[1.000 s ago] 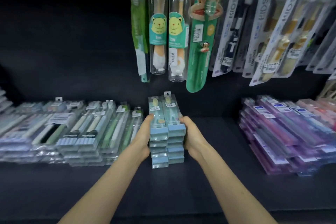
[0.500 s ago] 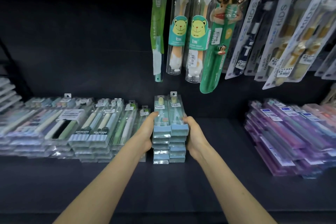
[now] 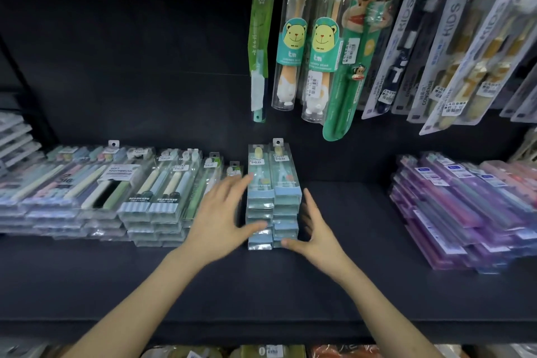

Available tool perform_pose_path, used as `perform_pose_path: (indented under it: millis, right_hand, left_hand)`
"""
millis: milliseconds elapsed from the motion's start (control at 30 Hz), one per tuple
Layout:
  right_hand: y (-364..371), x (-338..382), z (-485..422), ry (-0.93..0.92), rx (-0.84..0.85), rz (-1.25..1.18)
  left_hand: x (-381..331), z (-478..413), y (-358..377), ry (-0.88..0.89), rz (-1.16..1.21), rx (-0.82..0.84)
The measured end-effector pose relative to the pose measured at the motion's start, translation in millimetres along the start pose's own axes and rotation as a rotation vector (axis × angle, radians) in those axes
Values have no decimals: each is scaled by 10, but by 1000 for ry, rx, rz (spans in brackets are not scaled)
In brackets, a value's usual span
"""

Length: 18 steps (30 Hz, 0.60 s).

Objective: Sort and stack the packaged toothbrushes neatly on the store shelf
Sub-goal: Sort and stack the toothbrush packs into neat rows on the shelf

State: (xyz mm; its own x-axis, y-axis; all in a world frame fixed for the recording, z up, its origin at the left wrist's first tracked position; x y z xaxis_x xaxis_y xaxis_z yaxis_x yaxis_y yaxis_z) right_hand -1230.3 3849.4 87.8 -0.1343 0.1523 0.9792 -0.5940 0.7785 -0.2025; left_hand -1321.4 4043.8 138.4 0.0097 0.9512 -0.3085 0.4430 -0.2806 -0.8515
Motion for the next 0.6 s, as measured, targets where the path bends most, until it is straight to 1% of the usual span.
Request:
perform_pose_path:
  millis: [67,133,233,400,533,600]
  right_hand:
    - [61,-59,-35,-7,-23,105]
    - [94,-115,-70,-2,-64,146]
    - [120,-164,-117,-3,-127,141]
    - [156,-178,-150,-33,-164,163]
    - [154,-175,-143,-33,-154,174]
    - [151,-171,-136,-35,-131,201]
  left_hand:
    - [11,13,101,23,-174,107]
    - [23,39,217,23,-274,100]
    - [26,62,324,3,-252,42]
    - [36,57,360,17,-223,-97]
    - [33,63,364,19,-168,-100]
    - [30,99,385,46,-210,-115]
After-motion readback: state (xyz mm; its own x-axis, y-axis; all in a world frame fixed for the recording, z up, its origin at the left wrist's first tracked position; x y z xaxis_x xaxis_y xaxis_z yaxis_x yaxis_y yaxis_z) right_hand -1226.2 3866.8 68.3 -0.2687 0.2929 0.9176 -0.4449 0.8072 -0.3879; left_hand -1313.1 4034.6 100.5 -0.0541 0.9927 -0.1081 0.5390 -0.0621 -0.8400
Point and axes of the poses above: each hand's wrist, its own z-axis away from the middle knuckle, its own y-axis out of the palm, x = y × z, the point moved 1 cm from there along -z, towards the middle knuckle, and after that the axes turned 6 degrees about -z, right-handed, at the moved point
